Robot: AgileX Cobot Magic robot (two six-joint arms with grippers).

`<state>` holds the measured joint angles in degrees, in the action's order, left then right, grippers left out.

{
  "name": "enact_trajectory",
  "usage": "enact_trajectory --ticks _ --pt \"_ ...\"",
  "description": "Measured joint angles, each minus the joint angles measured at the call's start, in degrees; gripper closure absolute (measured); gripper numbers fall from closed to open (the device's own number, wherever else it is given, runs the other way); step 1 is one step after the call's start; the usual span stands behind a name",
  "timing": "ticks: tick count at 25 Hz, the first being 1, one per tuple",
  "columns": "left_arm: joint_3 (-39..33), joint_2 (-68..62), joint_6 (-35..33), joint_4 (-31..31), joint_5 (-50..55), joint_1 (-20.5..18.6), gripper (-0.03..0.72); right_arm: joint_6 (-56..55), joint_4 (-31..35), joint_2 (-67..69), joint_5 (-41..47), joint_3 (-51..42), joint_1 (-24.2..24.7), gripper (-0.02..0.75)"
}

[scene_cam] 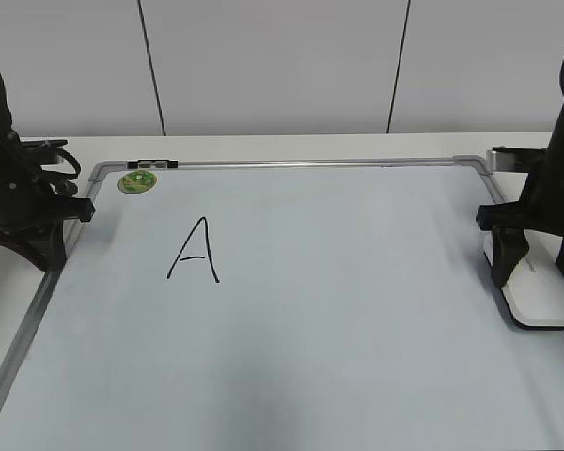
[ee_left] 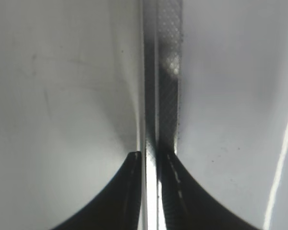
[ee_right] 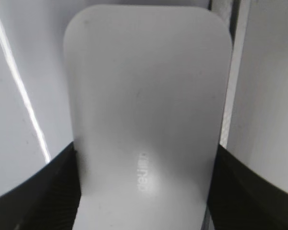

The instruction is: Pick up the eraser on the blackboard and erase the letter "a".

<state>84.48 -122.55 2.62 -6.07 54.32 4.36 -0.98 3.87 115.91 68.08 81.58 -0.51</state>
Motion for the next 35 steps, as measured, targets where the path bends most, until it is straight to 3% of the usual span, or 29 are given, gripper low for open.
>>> enact_trajectory --ticks 6,35 --pt "0.0 0.0 0.0 -0.1 0.0 0.0 0.584 1.0 -0.3 4.2 0.3 5.5 0.5 0.218" --pt "0.0 0.0 0.0 -0.1 0.0 0.0 0.582 1.0 -1.2 5.0 0.8 6.3 0.5 0.202"
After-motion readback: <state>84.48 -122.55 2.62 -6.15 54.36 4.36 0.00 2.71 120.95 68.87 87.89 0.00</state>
